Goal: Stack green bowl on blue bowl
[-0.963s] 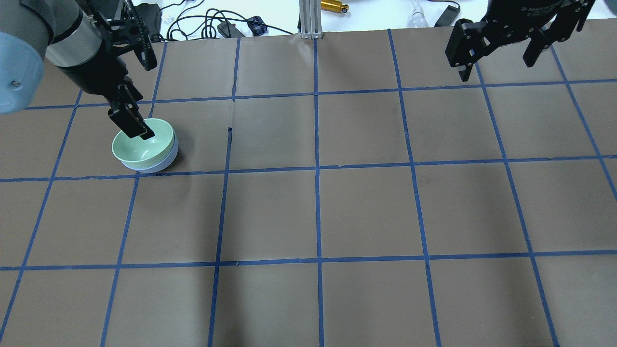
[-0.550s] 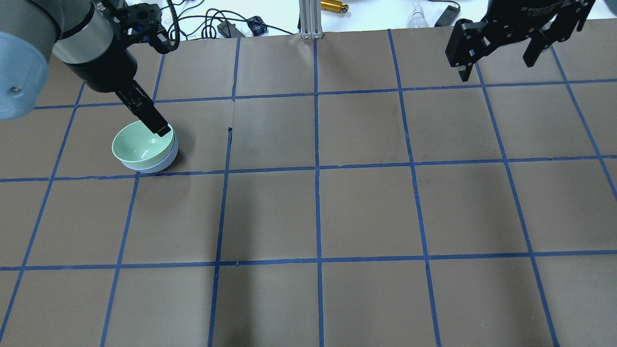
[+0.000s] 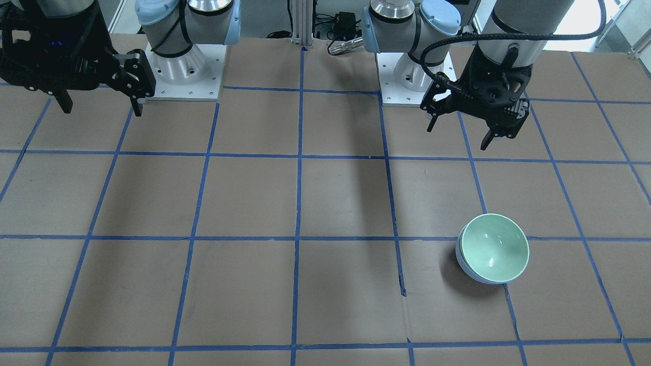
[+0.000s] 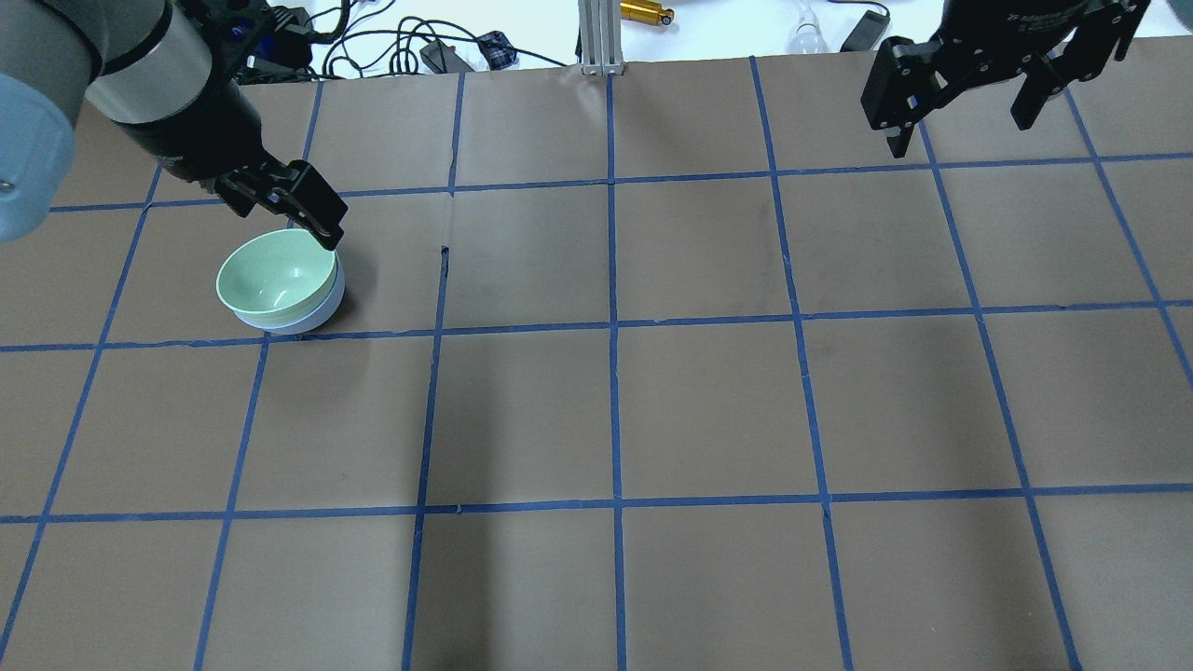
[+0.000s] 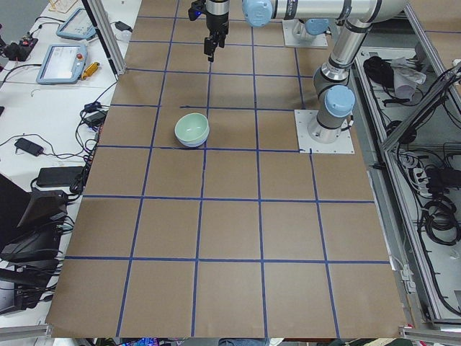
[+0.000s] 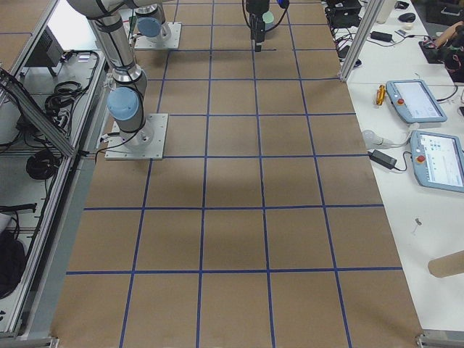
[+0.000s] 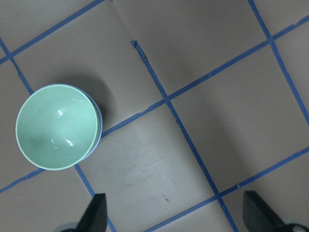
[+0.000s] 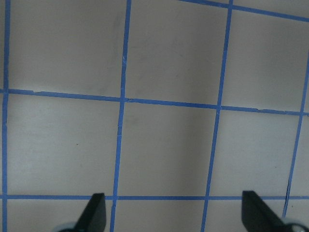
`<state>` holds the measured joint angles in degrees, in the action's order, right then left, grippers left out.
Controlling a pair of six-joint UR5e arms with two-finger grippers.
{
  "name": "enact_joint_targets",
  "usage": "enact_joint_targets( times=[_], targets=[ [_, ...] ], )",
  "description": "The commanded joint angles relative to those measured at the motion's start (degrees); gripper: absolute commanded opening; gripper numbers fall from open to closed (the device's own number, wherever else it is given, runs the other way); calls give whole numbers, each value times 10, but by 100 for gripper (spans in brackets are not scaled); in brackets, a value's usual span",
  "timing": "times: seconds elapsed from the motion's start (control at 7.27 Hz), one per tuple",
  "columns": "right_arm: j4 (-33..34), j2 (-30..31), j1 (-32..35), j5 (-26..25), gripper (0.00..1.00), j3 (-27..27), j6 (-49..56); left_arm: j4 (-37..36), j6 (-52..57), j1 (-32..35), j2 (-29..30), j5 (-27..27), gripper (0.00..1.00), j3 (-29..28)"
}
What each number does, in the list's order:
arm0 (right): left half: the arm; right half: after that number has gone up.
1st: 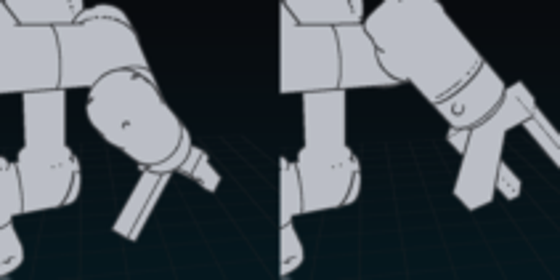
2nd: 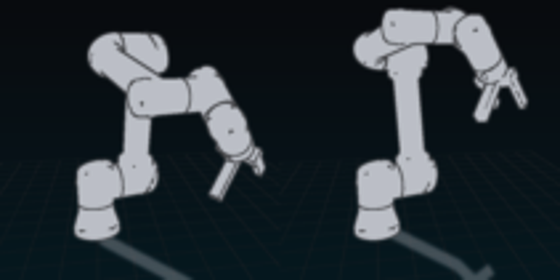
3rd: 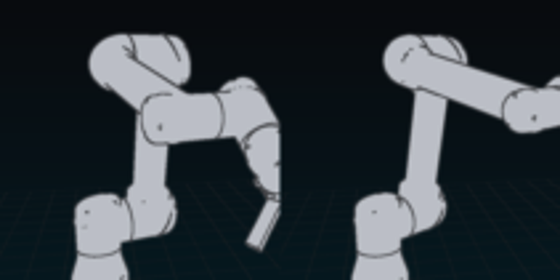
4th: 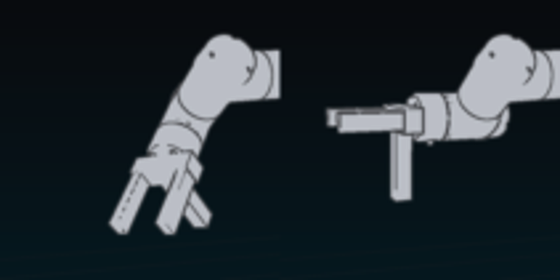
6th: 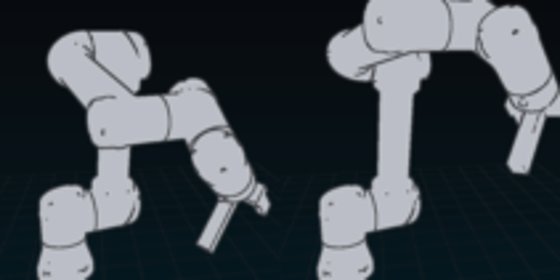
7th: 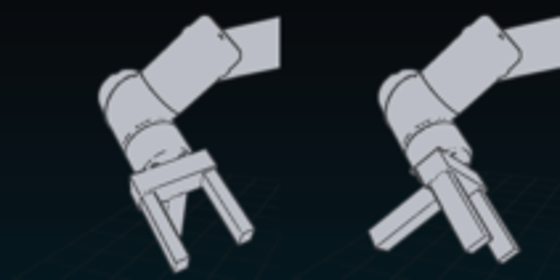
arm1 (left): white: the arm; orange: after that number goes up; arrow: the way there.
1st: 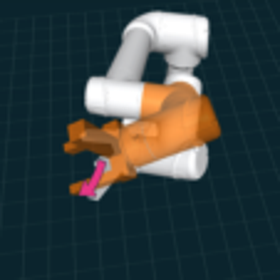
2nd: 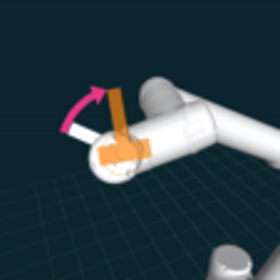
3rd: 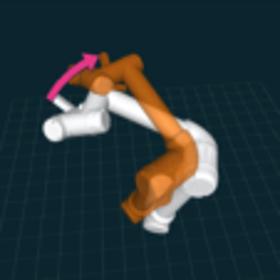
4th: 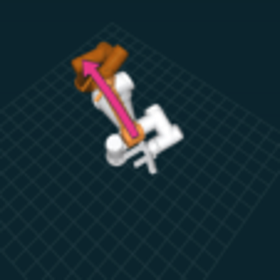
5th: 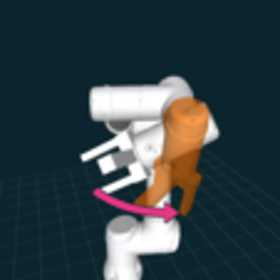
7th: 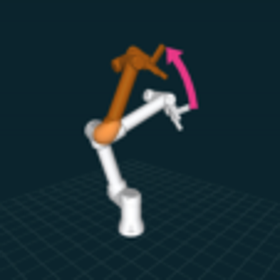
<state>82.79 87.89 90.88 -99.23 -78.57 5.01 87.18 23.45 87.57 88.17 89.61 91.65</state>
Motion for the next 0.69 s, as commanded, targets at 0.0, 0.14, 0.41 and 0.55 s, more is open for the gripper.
enact_joint_targets(
  times=[0.0,0.14,0.41,0.55],
  targets=[
    [0,0,0,0,100,0,0,3,-130,46,-7,8,100,-2],
    [0,0,0,0,100,0,0,27,-156,50,-9,9,100,-3],
    [0,0,0,0,100,0,0,29,-171,49,-9,10,100,-7],
    [0,0,0,0,100,0,0,29,-172,49,-9,10,100,-13]
  ],
)
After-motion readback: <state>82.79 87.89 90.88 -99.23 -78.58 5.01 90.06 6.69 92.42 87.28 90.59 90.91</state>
